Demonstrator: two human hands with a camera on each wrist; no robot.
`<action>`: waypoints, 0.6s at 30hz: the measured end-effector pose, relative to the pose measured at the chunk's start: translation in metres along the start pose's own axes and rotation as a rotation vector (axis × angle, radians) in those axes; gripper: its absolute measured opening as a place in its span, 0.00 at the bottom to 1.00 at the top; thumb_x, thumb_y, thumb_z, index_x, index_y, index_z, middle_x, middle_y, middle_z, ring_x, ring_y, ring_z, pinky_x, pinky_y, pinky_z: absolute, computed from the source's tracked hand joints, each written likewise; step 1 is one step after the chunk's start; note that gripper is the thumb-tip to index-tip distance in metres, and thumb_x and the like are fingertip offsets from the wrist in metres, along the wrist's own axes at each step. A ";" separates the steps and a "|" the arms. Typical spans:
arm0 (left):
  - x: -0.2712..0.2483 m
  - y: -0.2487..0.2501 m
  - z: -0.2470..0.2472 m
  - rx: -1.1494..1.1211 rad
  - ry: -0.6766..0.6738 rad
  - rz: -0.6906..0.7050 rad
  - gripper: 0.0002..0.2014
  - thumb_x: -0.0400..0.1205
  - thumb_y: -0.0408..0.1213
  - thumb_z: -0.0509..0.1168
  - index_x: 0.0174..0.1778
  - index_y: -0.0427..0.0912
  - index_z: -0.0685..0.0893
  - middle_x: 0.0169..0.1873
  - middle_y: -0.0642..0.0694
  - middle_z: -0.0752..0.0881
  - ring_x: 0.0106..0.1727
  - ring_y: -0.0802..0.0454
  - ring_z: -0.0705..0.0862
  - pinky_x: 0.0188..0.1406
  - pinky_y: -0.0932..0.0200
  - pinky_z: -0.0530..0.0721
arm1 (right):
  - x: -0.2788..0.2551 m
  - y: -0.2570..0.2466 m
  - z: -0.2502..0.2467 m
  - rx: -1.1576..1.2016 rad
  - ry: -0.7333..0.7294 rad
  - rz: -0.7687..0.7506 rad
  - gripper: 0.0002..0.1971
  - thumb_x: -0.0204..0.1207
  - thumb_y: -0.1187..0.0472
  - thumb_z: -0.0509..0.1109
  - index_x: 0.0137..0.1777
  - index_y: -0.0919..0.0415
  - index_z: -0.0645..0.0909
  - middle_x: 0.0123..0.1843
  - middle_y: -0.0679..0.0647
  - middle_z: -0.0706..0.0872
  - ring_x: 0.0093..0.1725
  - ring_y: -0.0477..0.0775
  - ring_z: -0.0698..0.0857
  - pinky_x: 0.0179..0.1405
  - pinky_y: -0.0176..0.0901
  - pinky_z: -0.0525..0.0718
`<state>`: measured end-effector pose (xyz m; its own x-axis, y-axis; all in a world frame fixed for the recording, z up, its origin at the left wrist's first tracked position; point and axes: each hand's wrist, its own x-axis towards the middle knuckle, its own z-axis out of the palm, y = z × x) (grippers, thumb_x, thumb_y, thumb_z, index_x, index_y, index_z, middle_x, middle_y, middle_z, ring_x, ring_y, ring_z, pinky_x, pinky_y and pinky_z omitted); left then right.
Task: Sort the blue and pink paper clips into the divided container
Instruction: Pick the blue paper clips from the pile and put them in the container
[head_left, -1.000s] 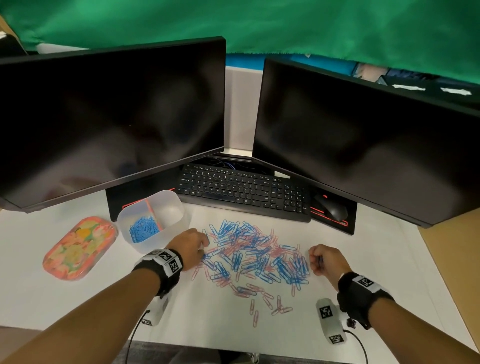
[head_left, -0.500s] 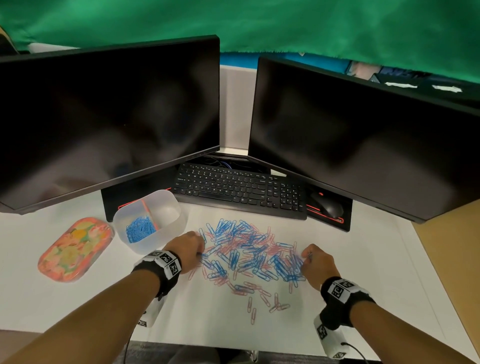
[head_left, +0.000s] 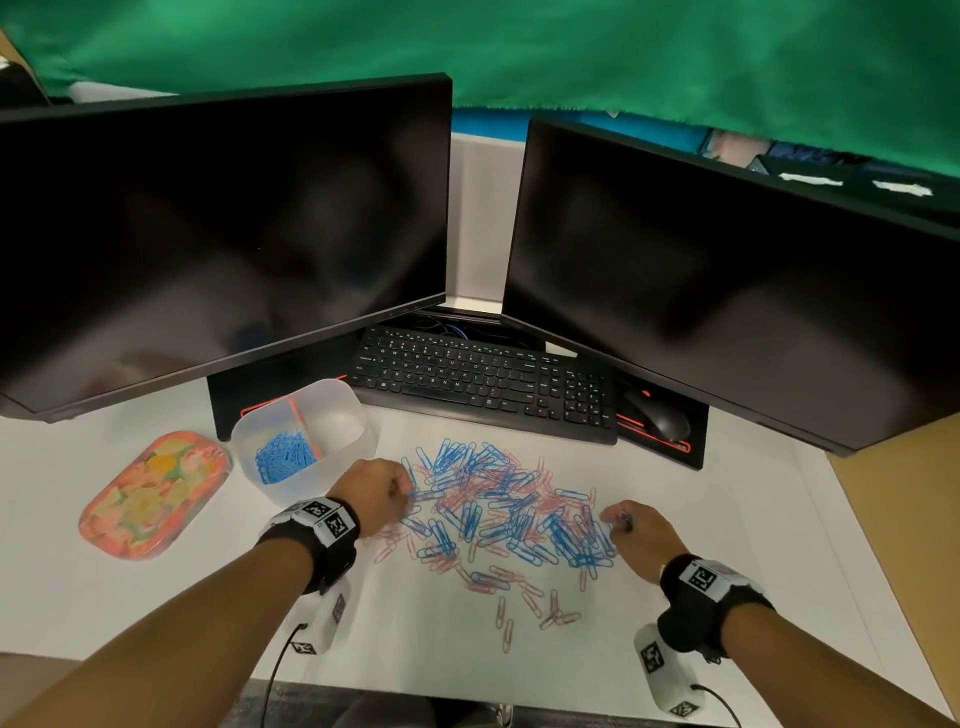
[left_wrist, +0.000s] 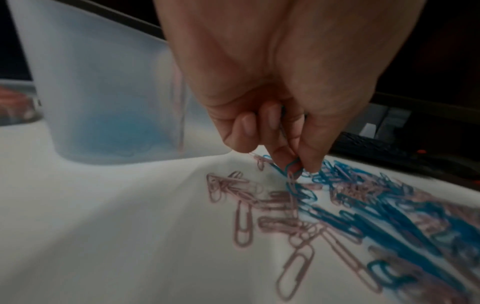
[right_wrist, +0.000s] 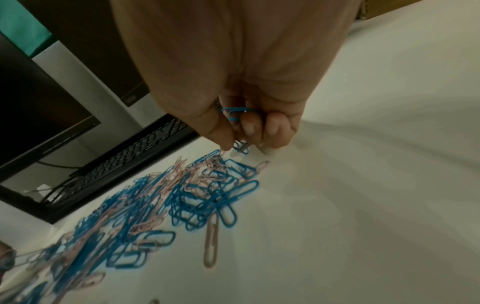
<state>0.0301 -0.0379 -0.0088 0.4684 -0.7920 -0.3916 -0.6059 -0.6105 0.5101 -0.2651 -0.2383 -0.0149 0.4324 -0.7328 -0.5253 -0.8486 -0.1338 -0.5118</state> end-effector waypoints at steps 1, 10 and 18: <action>0.000 0.001 0.000 -0.042 0.019 -0.005 0.07 0.78 0.32 0.67 0.38 0.50 0.85 0.33 0.58 0.84 0.35 0.61 0.81 0.31 0.77 0.71 | 0.001 0.000 -0.001 0.024 -0.013 0.001 0.13 0.81 0.67 0.58 0.57 0.61 0.82 0.53 0.52 0.81 0.53 0.53 0.80 0.54 0.40 0.75; -0.002 0.001 -0.007 -0.376 -0.030 -0.027 0.08 0.80 0.31 0.67 0.42 0.50 0.86 0.41 0.46 0.91 0.44 0.50 0.87 0.47 0.60 0.83 | -0.004 -0.036 -0.005 0.402 -0.162 0.077 0.15 0.79 0.69 0.54 0.31 0.63 0.71 0.27 0.57 0.70 0.22 0.50 0.65 0.24 0.39 0.61; -0.015 0.010 -0.019 -0.398 0.015 0.044 0.04 0.82 0.41 0.67 0.43 0.50 0.86 0.46 0.53 0.88 0.49 0.57 0.84 0.49 0.63 0.77 | -0.010 -0.074 0.008 0.460 -0.236 -0.078 0.15 0.83 0.64 0.56 0.35 0.64 0.74 0.36 0.63 0.81 0.20 0.48 0.68 0.18 0.35 0.66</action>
<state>0.0288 -0.0323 0.0168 0.4588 -0.8153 -0.3533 -0.3306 -0.5257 0.7838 -0.2041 -0.2162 0.0225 0.5909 -0.5546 -0.5858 -0.6125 0.1641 -0.7732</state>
